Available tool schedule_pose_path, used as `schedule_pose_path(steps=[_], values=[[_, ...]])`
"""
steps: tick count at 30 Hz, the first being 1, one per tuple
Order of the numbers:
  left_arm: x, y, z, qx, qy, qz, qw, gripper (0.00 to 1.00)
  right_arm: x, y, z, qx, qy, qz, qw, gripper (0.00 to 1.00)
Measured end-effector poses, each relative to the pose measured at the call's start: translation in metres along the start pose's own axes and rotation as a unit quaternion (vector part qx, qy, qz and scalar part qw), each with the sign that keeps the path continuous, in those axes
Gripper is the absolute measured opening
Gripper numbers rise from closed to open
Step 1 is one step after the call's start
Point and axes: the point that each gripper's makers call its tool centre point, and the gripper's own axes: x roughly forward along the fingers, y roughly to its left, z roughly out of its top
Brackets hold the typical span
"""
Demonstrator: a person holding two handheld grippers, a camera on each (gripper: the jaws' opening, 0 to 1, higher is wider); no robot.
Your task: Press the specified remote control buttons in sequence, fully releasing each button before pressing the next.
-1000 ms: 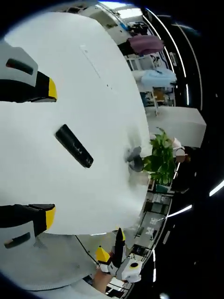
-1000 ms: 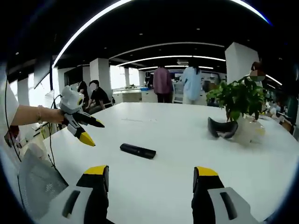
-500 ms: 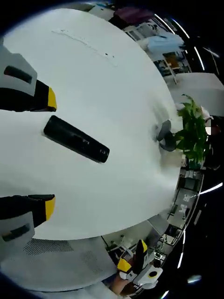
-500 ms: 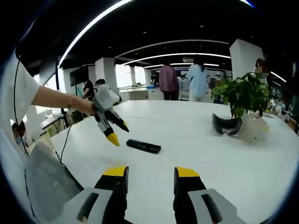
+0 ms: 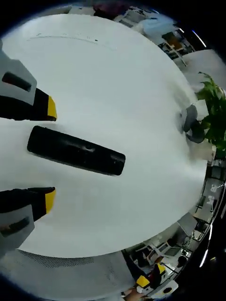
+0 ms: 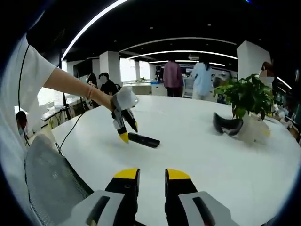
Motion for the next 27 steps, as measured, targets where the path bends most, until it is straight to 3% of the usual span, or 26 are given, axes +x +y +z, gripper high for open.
schedule_pose_path(steps=[2, 3, 6, 7, 8, 17, 24, 27], values=[[0.004, 0.001, -0.005, 0.035, 0.025, 0.007, 0.9991, 0.52, -0.001, -0.003, -0.002, -0.004, 0.007, -0.002, 1.0000, 0.14], [0.004, -0.005, 0.004, 0.029, 0.001, -0.011, 0.9995, 0.49, -0.002, -0.006, -0.003, -0.008, 0.011, -0.007, 0.9999, 0.13], [0.001, -0.002, 0.005, 0.051, 0.010, -0.006, 0.9986, 0.46, -0.002, -0.011, 0.001, -0.007, 0.009, -0.011, 0.9999, 0.11], [0.001, -0.003, 0.006, 0.054, 0.010, -0.010, 0.9984, 0.35, -0.002, -0.012, 0.003, -0.005, 0.006, -0.010, 0.9999, 0.10], [-0.001, 0.004, 0.006, 0.068, 0.015, 0.009, 0.9976, 0.24, -0.001, -0.011, 0.004, -0.005, 0.005, -0.009, 0.9999, 0.09], [-0.005, -0.008, -0.002, 0.060, 0.021, 0.000, 0.9980, 0.23, 0.012, -0.002, 0.003, -0.017, 0.014, 0.005, 0.9997, 0.05], [-0.008, -0.034, -0.013, 0.068, 0.044, -0.012, 0.9967, 0.23, 0.018, 0.001, 0.002, -0.021, 0.025, 0.007, 0.9995, 0.02], [-0.009, -0.042, -0.016, 0.052, 0.045, -0.010, 0.9976, 0.23, 0.020, 0.001, 0.004, -0.019, 0.025, 0.010, 0.9995, 0.02]])
